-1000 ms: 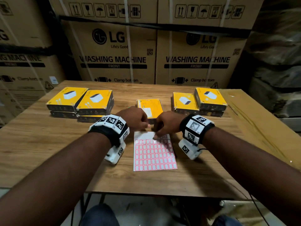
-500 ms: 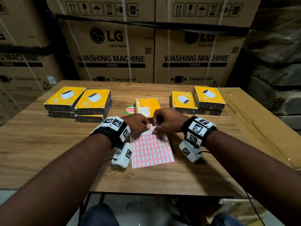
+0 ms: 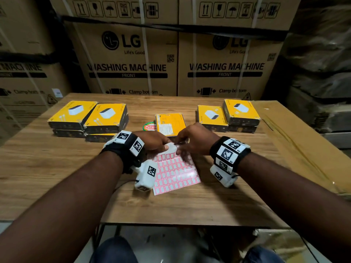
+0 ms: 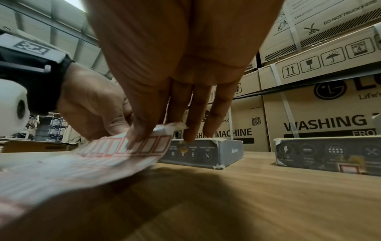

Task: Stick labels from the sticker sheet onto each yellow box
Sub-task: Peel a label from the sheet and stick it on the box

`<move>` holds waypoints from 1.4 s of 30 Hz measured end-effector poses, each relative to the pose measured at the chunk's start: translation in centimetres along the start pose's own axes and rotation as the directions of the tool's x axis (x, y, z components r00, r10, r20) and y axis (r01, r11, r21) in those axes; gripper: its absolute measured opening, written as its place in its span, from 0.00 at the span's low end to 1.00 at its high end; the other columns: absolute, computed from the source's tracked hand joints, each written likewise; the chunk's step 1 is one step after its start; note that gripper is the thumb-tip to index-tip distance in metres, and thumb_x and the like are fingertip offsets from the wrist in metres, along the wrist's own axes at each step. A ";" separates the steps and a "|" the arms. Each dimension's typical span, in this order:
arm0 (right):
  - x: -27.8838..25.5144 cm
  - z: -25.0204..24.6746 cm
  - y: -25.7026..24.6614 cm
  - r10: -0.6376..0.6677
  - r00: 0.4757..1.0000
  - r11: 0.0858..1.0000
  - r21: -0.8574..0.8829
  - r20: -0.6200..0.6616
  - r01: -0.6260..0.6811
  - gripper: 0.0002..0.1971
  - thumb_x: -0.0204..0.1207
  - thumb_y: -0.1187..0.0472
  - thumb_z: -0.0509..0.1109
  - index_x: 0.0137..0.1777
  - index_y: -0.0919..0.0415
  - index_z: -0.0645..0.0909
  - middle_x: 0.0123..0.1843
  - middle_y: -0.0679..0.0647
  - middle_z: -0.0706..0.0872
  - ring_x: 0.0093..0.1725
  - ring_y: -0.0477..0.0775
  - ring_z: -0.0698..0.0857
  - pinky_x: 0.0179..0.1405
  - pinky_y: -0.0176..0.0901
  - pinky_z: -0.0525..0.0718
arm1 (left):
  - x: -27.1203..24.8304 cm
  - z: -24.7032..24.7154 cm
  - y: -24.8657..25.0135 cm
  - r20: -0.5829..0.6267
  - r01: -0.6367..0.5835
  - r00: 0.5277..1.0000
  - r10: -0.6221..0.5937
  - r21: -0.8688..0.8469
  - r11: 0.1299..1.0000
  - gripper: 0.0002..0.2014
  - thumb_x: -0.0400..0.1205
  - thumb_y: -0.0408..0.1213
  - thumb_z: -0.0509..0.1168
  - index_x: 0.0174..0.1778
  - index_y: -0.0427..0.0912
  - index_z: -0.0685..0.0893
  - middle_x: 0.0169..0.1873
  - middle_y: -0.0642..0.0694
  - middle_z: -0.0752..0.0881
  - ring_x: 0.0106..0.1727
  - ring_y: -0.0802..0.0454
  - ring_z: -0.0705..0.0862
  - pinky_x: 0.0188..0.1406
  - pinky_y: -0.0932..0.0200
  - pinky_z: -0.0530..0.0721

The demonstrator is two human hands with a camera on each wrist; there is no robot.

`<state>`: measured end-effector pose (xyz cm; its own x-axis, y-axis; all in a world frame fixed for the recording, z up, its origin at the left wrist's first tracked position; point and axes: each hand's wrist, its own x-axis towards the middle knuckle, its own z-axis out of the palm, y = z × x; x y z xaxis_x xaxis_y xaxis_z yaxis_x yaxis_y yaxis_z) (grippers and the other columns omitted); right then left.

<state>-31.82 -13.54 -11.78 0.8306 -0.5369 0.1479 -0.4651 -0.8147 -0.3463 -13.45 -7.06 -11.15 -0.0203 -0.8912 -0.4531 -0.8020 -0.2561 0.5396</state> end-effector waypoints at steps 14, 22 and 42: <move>-0.4 0.1 -0.4 -0.080 0.996 0.990 -0.114 0.050 0.085 0.02 0.72 0.58 0.77 0.43 0.50 0.89 0.51 0.46 0.83 0.49 0.44 0.78 0.46 0.39 0.77 | 0.8 1.4 1.0 -0.118 0.092 0.991 -0.061 0.279 0.956 0.10 0.80 0.38 0.67 0.52 0.38 0.89 0.49 0.40 0.90 0.53 0.42 0.88 0.53 0.51 0.85; -0.1 0.0 0.4 0.012 0.999 1.000 -0.002 0.037 -0.012 0.06 0.77 0.56 0.73 0.49 0.58 0.87 0.44 0.50 0.88 0.42 0.46 0.82 0.40 0.38 0.75 | 0.7 1.6 0.8 -0.152 0.048 0.988 -0.020 0.182 0.982 0.07 0.78 0.37 0.71 0.50 0.47 0.90 0.43 0.50 0.88 0.46 0.52 0.85 0.49 0.58 0.81; 3.1 -1.7 1.1 0.214 0.975 0.946 0.237 0.059 -0.222 0.17 0.67 0.64 0.80 0.55 0.54 0.82 0.59 0.50 0.82 0.42 0.46 0.79 0.43 0.39 0.77 | 2.4 -0.9 -1.3 -0.585 -0.010 0.810 0.033 0.042 0.999 0.38 0.66 0.43 0.83 0.73 0.48 0.77 0.68 0.45 0.82 0.63 0.46 0.83 0.53 0.61 0.78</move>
<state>-30.28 -16.49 -10.13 0.7284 -0.6850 0.0160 -0.5513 -0.5997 -0.5801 -11.91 -9.21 -12.38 0.3069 -0.9495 0.0658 -0.8262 -0.2314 0.5137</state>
